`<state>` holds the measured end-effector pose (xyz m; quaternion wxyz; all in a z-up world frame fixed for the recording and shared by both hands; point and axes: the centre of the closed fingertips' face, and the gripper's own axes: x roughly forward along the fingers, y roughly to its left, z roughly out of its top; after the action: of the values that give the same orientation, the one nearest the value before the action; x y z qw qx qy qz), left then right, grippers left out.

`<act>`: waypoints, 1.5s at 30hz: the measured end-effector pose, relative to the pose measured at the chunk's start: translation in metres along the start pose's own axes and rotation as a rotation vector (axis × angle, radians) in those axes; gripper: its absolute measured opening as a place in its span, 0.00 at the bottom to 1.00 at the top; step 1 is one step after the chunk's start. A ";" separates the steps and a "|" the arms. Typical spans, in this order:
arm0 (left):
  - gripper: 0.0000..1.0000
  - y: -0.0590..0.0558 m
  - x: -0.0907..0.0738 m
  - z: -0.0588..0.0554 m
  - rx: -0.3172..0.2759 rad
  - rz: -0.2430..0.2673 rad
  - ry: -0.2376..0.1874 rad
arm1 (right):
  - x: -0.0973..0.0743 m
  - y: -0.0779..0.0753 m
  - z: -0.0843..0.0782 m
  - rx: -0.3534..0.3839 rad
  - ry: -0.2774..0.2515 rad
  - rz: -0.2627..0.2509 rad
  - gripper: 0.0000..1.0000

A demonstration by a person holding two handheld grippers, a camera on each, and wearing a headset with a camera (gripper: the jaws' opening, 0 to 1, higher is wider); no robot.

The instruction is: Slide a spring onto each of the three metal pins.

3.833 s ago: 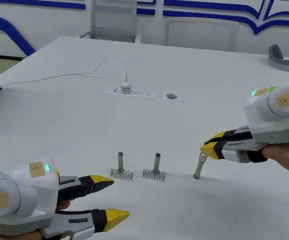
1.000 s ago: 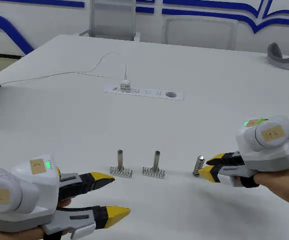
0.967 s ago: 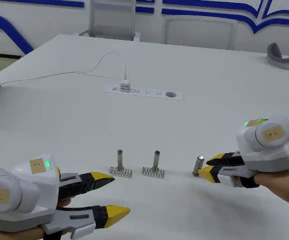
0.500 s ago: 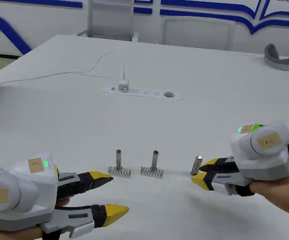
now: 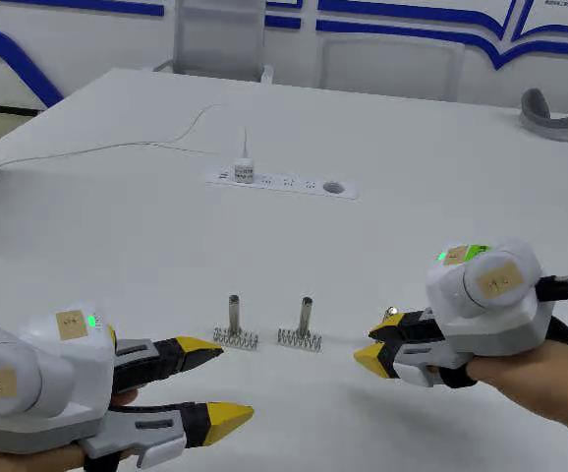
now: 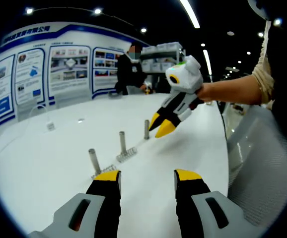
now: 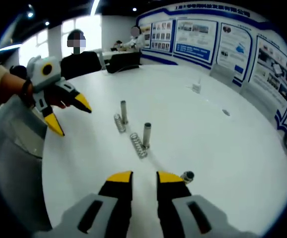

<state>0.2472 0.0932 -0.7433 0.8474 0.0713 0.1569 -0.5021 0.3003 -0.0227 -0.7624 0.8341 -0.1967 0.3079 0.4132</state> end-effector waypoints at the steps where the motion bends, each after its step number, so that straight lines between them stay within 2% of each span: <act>1: 0.44 0.000 0.000 0.000 0.000 0.000 0.000 | 0.001 0.001 0.001 -0.005 0.000 0.003 0.20; 24: 0.43 0.001 -0.002 -0.002 -0.004 0.007 0.009 | 0.042 0.006 0.019 -0.077 0.033 0.071 0.20; 37: 0.43 0.002 -0.003 -0.003 -0.010 0.015 0.012 | 0.061 0.007 0.013 -0.086 0.074 0.104 0.19; 45: 0.43 0.004 -0.003 -0.003 -0.013 0.020 0.012 | 0.065 0.008 0.007 -0.084 0.096 0.119 0.17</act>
<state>0.2482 0.0986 -0.7450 0.8519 0.0703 0.1644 -0.4923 0.3270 0.0226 -0.8020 0.7834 -0.2324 0.3412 0.4646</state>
